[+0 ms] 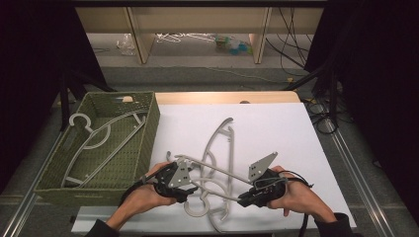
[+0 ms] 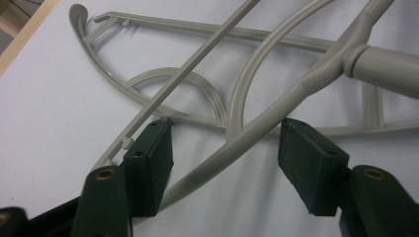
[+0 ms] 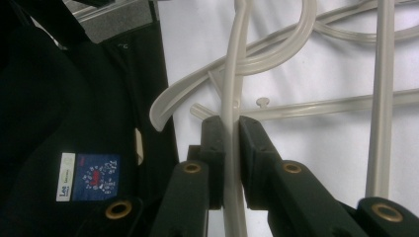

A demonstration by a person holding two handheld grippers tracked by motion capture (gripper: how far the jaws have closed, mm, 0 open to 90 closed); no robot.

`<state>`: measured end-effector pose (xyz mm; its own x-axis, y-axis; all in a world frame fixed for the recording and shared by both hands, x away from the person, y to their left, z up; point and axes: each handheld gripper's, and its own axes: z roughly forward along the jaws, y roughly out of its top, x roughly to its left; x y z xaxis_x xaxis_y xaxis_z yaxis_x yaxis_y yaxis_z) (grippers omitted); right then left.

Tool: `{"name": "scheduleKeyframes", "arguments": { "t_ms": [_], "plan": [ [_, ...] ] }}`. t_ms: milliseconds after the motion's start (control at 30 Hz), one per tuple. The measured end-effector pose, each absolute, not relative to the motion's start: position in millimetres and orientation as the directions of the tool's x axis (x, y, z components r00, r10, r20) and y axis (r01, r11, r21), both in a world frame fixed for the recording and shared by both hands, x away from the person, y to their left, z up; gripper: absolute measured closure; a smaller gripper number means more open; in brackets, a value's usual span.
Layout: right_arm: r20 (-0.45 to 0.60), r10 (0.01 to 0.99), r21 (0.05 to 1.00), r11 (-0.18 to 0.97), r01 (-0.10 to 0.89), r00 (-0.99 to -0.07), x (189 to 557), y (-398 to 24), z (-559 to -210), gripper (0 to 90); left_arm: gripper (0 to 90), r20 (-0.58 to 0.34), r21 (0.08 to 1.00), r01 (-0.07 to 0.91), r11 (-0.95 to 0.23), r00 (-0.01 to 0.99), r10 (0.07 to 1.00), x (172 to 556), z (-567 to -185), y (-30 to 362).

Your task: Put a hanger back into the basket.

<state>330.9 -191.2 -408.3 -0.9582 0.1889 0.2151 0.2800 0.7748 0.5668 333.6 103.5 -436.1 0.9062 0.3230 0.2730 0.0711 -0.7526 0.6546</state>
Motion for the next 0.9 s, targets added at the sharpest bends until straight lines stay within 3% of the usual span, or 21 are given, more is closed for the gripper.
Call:
{"name": "scheduleKeyframes", "arguments": {
  "t_ms": [67, 300, 400, 633, 900],
  "plan": [
    [0.215, 0.182, 0.569, 0.775, 0.274, -0.960, 331, -192, -408, 82.3, 40.2, 0.264, 0.656, 0.039, -0.754, 0.924, 0.278, 336, -439, 100],
    [0.218, 0.180, 0.575, 0.770, 0.275, -0.959, 332, -194, -409, 82.3, 61.1, 0.277, 0.640, -0.042, -0.767, 0.944, 0.180, 338, -439, 89],
    [0.222, 0.174, 0.588, 0.761, 0.274, -0.959, 333, -196, -409, 82.3, 63.9, 0.294, 0.615, -0.071, -0.785, 0.945, 0.144, 338, -434, 89],
    [0.192, 0.208, 0.621, 0.730, 0.283, -0.959, 337, -202, -404, 80.2, 68.5, 0.343, 0.609, -0.105, -0.786, 0.929, 0.141, 337, -427, 87],
    [0.081, 0.292, 0.658, 0.703, 0.271, -0.953, 343, -203, -401, 67.7, 74.9, 0.321, 0.636, -0.089, -0.767, 0.934, 0.158, 333, -412, 86]
  ]
}}
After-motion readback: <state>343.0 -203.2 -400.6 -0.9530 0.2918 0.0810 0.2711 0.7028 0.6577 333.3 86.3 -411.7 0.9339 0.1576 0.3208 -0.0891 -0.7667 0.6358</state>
